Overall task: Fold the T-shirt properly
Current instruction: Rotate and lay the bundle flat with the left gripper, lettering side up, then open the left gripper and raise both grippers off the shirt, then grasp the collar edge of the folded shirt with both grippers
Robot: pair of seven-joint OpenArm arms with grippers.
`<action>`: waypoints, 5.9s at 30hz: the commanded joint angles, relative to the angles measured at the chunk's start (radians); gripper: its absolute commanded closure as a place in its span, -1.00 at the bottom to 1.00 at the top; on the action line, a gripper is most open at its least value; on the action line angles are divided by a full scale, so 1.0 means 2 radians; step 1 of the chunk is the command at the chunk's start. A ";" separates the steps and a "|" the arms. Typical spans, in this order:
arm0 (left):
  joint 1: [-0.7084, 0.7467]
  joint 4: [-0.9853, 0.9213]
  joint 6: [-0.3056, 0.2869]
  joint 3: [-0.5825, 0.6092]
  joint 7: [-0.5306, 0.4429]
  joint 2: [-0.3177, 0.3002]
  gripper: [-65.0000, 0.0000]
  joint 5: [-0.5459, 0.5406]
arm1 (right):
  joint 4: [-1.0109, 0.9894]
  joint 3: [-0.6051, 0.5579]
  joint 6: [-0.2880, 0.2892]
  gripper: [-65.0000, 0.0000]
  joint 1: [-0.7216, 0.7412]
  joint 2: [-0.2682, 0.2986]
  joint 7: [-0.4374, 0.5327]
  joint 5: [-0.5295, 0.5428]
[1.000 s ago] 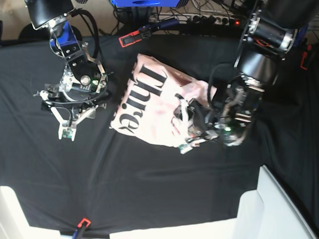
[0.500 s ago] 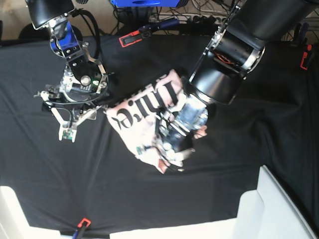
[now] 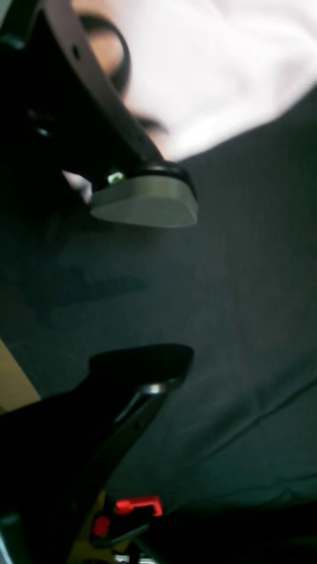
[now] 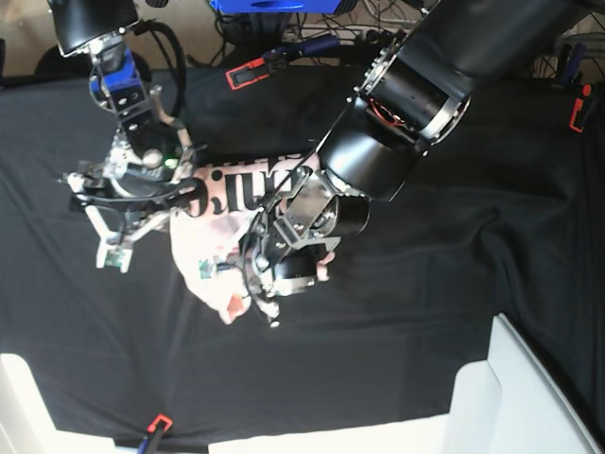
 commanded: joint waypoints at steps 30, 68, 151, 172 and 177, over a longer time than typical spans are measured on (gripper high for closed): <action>-0.019 -0.003 0.004 0.047 -0.113 0.002 1.00 0.008 | 0.007 0.081 -0.003 -0.21 0.000 0.003 0.009 -0.009; -0.048 -0.023 0.035 0.046 -0.059 0.002 0.20 0.031 | 0.004 0.082 -0.003 -0.21 -0.005 0.003 0.029 -0.009; 0.327 0.343 0.023 -0.218 -0.074 -0.163 0.14 -0.301 | 0.087 0.256 0.539 0.33 -0.132 -0.025 0.170 0.190; 0.321 0.300 0.023 -0.218 -0.085 -0.126 0.29 -0.301 | 0.074 0.259 0.540 0.34 -0.129 -0.021 0.170 0.190; 0.315 0.265 0.023 -0.218 -0.085 -0.126 0.66 -0.301 | 0.074 0.259 0.540 0.34 -0.129 -0.021 0.170 0.190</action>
